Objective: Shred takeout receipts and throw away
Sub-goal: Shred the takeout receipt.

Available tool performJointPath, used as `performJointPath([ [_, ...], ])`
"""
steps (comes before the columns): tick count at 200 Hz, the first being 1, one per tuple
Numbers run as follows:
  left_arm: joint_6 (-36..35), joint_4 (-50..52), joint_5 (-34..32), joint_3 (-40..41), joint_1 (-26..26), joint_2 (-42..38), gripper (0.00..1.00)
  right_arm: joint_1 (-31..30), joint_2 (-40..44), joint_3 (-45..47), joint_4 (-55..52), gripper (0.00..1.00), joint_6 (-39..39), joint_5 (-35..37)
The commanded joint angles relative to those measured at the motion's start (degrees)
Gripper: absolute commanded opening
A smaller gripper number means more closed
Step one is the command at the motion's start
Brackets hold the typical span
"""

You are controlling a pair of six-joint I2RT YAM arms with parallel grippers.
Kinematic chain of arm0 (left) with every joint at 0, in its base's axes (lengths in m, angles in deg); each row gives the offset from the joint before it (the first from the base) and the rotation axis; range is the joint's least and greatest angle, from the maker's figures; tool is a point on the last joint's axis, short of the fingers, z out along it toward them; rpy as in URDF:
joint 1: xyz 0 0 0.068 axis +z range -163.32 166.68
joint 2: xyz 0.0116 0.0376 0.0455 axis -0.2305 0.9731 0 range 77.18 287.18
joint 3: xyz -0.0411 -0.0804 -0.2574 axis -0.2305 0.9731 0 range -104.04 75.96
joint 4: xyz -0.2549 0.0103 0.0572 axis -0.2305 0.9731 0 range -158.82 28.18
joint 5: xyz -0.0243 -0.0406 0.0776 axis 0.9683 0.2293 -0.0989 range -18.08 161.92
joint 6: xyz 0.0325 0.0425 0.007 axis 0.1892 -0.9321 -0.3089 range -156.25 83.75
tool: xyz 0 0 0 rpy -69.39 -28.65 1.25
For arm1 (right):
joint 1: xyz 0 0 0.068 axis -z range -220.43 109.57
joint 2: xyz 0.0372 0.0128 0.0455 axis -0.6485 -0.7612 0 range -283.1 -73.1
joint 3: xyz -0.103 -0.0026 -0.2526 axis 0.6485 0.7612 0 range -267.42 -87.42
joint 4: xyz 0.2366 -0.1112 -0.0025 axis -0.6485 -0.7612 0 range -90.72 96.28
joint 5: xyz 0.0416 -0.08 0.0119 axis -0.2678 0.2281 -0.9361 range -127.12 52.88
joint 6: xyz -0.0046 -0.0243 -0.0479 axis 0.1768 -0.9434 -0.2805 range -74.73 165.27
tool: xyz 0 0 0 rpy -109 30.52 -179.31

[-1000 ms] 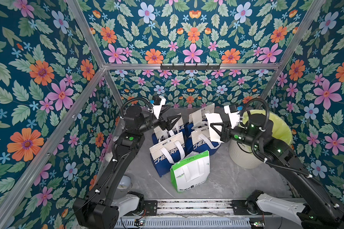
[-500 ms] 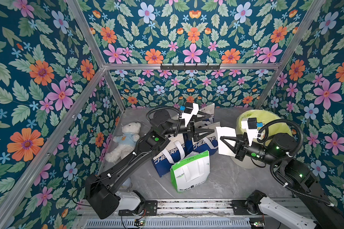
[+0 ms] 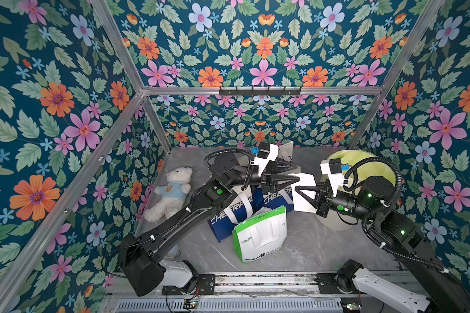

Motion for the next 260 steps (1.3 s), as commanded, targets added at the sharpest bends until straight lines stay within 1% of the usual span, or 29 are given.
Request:
performJointPath([
  [1,0.07,-1.18,0.51,-0.05,-0.06,-0.18,0.39,-0.07,0.19,-0.14,2.11,0.00,-0.62,0.75],
  [13,-0.06,-1.20,-0.02,0.23,-0.06,-0.28,0.39,-0.07,0.30,-0.14,1.98,0.00,-0.63,0.83],
  [46,0.64,-1.16,0.30,-0.25,-0.13,-0.04,0.25,-0.06,0.08,-0.23,1.89,0.00,-0.34,0.72],
  [62,1.02,-1.15,0.35,-0.62,-0.13,0.25,0.21,-0.05,-0.38,-0.40,1.89,0.00,-0.09,1.34],
  [71,1.21,-1.15,0.56,-0.90,-0.21,0.46,0.16,-0.06,-0.65,-0.49,1.68,0.00,0.38,2.77],
  [86,1.21,-0.77,0.57,-1.41,-0.22,0.74,0.02,-0.02,-1.09,-0.50,1.47,0.01,0.53,3.18],
  [88,1.18,-0.68,0.55,-1.48,-0.22,0.75,0.00,-0.05,-1.09,-0.61,1.50,0.04,0.62,3.25],
  [94,1.00,-0.32,0.42,-1.65,-0.23,0.78,0.00,-0.02,-1.26,-0.65,1.14,0.15,0.75,3.43],
  [97,0.78,0.04,0.33,-1.70,-0.22,0.76,0.00,-0.06,-1.27,-0.75,0.96,0.23,0.82,3.44],
  [104,0.16,1.10,-0.02,-1.78,-0.22,0.63,0.00,-0.02,-1.20,-1.05,0.16,0.44,0.68,3.49],
  [108,-0.13,1.69,-0.16,-1.81,-0.22,0.51,0.00,-0.06,-1.12,-1.26,-0.45,0.59,0.61,3.72],
  [111,-0.46,2.16,-0.21,-1.80,-0.22,0.48,0.00,-0.02,-1.05,-1.40,-0.94,0.66,0.65,3.93],
  [117,-1.22,3.15,-0.47,-1.86,-0.22,0.33,0.00,-0.02,-0.74,-1.62,-1.79,0.74,0.46,4.06],
  [129,-2.86,6.25,-0.91,-2.29,-0.22,0.25,0.00,0.00,0.05,-2.03,-3.52,0.78,-0.21,4.31],
  [146,-4.95,9.83,-1.03,-2.67,-0.22,-0.06,0.00,-0.06,1.54,-2.24,-5.24,0.79,-0.92,5.10],
  [156,-5.90,11.57,-1.01,-2.75,-0.22,-0.18,0.00,-0.07,2.21,-2.63,-5.99,0.77,-1.70,5.69],
  [171,-6.92,13.65,-0.87,-2.77,-0.22,-0.28,0.00,-0.06,2.65,-3.79,-7.26,0.71,-2.81,6.52],
  [181,-7.16,14.46,-0.67,-2.67,-0.31,-0.38,0.00,-0.07,2.51,-4.86,-8.01,0.64,-3.58,6.96],
  [202,-7.21,15.10,0.04,-2.45,-0.31,-0.62,0.00,-0.02,1.44,-7.07,-9.15,0.56,-4.95,7.74],
  [234,-7.44,15.59,0.54,-2.23,-0.48,-1.08,0.00,-0.06,-0.58,-9.25,-10.34,0.53,-6.49,8.60],
  [260,-7.99,16.27,0.56,-2.05,-0.48,-1.50,0.00,-0.02,-1.66,-9.95,-10.61,0.46,-7.04,8.37],
])
